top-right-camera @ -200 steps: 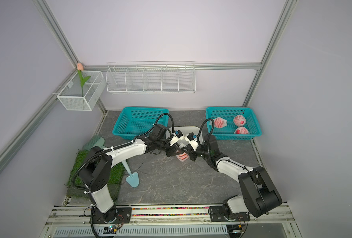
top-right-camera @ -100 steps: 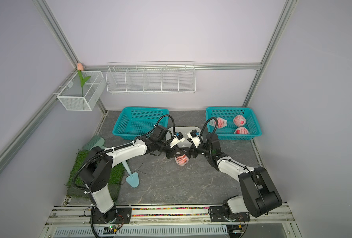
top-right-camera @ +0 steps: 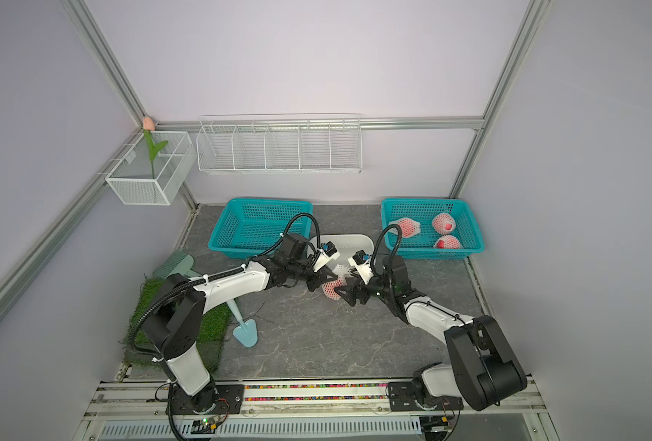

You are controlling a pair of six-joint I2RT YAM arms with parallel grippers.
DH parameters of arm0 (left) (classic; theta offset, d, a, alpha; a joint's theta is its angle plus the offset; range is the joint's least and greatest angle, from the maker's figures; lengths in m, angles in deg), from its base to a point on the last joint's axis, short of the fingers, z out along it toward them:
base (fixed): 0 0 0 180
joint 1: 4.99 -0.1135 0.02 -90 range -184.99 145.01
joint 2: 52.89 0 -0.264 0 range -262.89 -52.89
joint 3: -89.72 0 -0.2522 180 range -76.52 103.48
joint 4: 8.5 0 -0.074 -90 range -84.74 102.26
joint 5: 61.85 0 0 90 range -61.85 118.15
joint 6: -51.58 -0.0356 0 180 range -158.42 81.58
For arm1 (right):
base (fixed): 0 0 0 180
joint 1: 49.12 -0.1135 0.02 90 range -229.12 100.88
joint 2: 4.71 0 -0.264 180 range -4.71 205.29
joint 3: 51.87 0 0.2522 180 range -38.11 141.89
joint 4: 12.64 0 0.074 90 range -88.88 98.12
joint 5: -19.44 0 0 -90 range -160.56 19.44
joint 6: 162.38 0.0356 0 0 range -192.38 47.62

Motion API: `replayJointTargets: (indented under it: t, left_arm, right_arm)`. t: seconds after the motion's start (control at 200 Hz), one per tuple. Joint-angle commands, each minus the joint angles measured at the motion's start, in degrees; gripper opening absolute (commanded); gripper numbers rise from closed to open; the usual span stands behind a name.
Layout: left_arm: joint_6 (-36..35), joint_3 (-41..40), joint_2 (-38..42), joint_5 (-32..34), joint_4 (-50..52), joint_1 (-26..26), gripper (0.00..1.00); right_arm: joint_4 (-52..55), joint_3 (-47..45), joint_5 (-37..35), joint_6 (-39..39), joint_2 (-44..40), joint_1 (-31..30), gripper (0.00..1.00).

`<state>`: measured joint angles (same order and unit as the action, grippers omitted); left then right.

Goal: Remove foam nets from apples
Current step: Remove the foam net from the apple.

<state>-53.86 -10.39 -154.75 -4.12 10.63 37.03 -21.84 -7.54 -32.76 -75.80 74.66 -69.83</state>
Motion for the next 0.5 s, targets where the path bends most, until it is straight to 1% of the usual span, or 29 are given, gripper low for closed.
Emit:
replayJointTargets:
  t: [0.0,0.08,0.19,0.27,0.38,0.495]
  left_arm:
    - [-0.27,-1.27,2.34,-0.31,-3.81,-0.10,0.04]
    - [-0.18,-1.57,2.58,-0.98,-4.30,-0.10,0.04]
    - [-0.85,-2.07,2.85,-1.17,-3.87,-0.10,0.04]
    - [-1.29,-2.49,3.09,-1.34,-3.61,-0.10,0.05]
    - [-1.29,-2.45,2.77,-1.92,-3.54,0.07,0.05]
    - [-0.93,-2.35,2.73,-1.75,-4.52,0.34,0.05]
  right_arm:
    - [-0.34,1.39,1.91,-0.30,3.29,0.15,0.99]
    - [-3.10,1.36,1.75,0.87,4.69,0.46,1.00]
    - [-11.60,-1.34,0.82,5.25,5.41,2.04,1.00]
    - [-12.85,-1.62,1.54,5.69,5.73,2.46,1.00]
    - [-15.33,-1.23,4.06,6.57,6.52,2.38,0.96]
    - [-13.60,0.66,6.09,6.01,8.52,2.38,0.90]
